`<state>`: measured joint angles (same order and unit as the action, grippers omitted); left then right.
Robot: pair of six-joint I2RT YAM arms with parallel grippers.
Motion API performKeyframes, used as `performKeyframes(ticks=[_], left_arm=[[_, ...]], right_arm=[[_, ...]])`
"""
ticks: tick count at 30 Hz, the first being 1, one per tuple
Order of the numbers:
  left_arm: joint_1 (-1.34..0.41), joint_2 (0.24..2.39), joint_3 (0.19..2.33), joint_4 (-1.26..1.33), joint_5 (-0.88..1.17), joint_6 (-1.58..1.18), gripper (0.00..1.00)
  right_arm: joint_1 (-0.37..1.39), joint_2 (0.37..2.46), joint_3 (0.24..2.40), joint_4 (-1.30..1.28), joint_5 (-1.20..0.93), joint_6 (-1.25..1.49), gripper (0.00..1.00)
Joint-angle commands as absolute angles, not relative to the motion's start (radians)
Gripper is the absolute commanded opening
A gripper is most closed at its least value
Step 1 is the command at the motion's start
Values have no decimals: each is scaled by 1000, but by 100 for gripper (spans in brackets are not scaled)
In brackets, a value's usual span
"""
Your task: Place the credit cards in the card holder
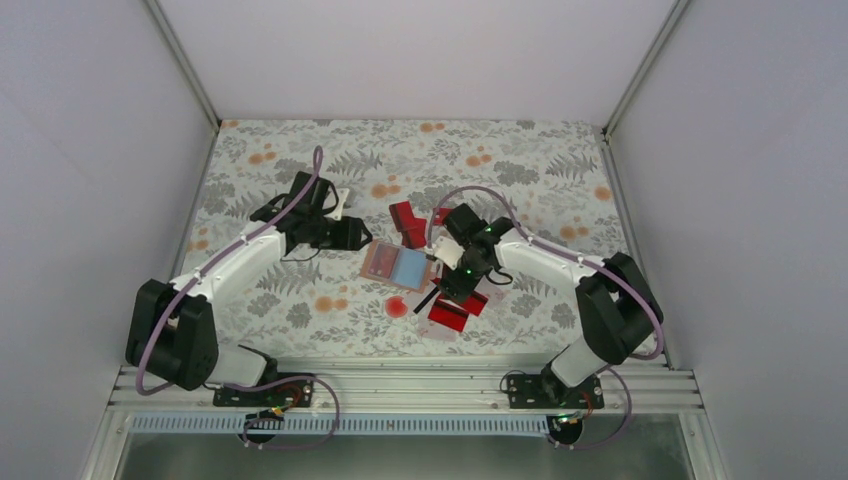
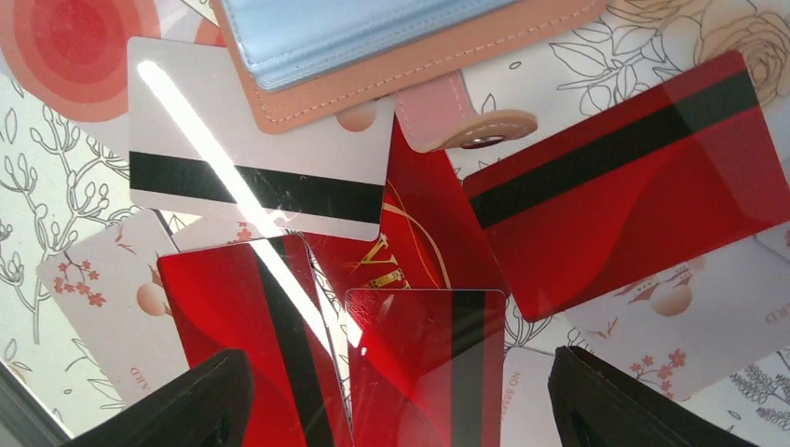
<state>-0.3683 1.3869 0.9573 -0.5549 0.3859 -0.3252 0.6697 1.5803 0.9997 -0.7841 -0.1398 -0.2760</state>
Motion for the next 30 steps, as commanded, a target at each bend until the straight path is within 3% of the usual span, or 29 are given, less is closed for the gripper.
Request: performKeyframes(ticks=[1,30], left_arm=[[-364,1363,945,-546,389,-318,60],[-364,1338,927,-551,379,-314,60]], right_arm=[[700,1595,980,-791,-96,-356,80],[680,1706,942,-716,-18,-433,71]])
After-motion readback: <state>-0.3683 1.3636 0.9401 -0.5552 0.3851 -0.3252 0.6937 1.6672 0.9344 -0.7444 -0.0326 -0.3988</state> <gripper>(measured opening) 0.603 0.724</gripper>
